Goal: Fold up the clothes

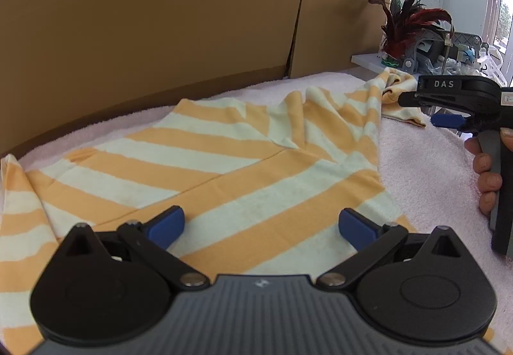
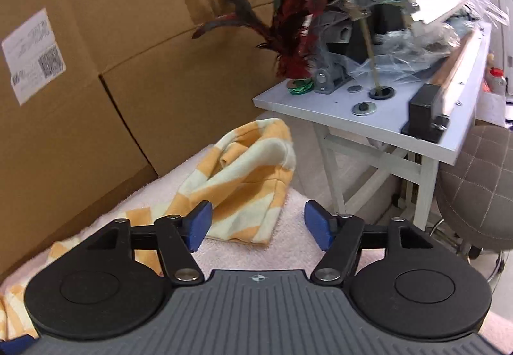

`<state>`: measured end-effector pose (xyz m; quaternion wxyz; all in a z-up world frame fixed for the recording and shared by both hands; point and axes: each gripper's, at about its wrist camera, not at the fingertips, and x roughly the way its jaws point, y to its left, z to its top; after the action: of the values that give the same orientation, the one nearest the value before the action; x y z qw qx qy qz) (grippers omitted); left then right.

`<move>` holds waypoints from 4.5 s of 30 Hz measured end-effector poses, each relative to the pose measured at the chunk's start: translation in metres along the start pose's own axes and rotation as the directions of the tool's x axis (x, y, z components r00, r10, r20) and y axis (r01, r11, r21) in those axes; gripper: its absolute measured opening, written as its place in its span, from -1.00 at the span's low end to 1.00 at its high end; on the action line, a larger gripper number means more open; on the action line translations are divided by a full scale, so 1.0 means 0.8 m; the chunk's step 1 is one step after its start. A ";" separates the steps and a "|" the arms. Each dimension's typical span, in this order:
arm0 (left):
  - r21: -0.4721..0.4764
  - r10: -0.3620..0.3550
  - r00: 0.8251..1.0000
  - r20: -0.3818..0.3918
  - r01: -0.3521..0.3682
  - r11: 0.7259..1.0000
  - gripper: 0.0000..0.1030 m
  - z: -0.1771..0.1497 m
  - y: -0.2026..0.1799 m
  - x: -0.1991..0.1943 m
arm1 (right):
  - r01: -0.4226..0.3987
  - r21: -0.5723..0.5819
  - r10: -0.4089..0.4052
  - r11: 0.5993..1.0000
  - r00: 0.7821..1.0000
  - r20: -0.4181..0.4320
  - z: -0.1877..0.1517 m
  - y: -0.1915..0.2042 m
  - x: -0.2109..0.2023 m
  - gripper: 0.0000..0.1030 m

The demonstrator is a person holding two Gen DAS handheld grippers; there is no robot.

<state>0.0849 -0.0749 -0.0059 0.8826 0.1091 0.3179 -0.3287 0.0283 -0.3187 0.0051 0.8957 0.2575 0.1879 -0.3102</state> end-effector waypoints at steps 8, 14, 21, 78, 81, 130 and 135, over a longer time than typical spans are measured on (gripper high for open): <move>0.002 0.002 1.000 -0.001 -0.002 1.000 0.99 0.000 -0.001 0.000 | -0.029 0.187 0.027 0.982 1.000 0.012 -0.004 -0.036 -0.006 -0.88; -0.015 -0.010 1.000 0.005 0.011 1.000 0.99 0.000 0.003 -0.001 | -0.061 0.285 0.037 0.957 0.995 0.088 -0.009 -0.056 -0.021 -0.88; -0.053 -0.049 0.998 0.026 0.050 0.997 0.99 0.000 0.009 -0.004 | -0.092 0.315 0.014 0.945 0.970 0.241 -0.015 -0.062 -0.052 -0.91; -0.335 0.185 0.982 0.035 -0.163 0.928 0.98 0.035 0.134 -0.022 | -0.089 -0.829 0.050 0.553 0.996 -0.074 0.026 0.126 -0.132 -0.83; -0.289 0.183 0.982 0.047 -0.162 0.943 0.98 0.034 0.122 -0.024 | 0.088 -0.953 -0.085 0.289 0.994 0.065 0.015 0.108 -0.132 -0.85; -0.350 0.290 0.957 0.022 -0.265 0.898 0.98 0.035 0.170 -0.027 | -0.321 -0.417 0.234 0.850 0.941 -0.246 -0.003 0.143 -0.066 -0.33; -0.234 0.242 0.967 0.082 -0.217 0.948 0.98 0.037 0.150 -0.032 | -0.360 -0.380 0.283 0.852 0.928 -0.245 0.012 0.141 -0.077 -0.86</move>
<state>0.1622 0.0179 0.0311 0.9376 0.0276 0.2891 -0.1915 0.0583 -0.2200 0.0819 0.9482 0.1146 0.2841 -0.0836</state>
